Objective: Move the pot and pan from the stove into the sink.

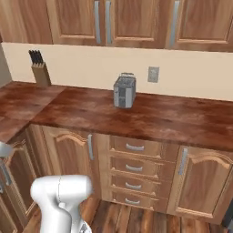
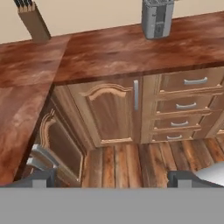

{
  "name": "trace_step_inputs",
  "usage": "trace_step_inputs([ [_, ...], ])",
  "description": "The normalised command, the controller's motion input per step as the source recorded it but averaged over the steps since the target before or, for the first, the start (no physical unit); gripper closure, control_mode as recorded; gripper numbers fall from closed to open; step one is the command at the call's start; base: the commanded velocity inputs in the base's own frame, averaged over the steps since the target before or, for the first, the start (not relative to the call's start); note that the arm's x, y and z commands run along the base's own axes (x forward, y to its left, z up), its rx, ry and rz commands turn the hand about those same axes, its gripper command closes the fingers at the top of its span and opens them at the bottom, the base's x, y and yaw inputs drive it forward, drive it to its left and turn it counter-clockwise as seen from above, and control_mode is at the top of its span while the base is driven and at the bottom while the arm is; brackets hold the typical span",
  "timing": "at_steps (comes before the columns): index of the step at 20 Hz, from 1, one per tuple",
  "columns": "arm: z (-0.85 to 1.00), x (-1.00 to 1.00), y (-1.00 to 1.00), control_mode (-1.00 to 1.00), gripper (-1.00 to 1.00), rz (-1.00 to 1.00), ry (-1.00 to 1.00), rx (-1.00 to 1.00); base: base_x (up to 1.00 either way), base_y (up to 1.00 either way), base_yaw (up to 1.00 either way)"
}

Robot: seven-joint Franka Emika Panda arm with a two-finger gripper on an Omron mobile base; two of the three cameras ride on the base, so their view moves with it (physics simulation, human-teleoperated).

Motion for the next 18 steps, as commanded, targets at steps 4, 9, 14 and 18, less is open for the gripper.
trace_step_inputs([
  [4, 0.0, 0.0, 0.0, 1.0, -1.0, 0.0, 0.0, 0.0, 0.06, -0.25, -0.44],
  [9, 0.0, 0.0, 0.0, 1.0, -1.0, 0.0, 0.0, 0.0, 0.0, -0.26, -0.26],
  [14, 0.0, 0.0, 0.0, 1.0, -1.0, 0.0, 0.0, 0.0, 0.47, 0.04, -0.05],
  [18, 0.0, 0.0, 0.0, 1.0, -1.0, 0.0, 0.0, 0.0, 0.64, 0.08, -0.09],
])
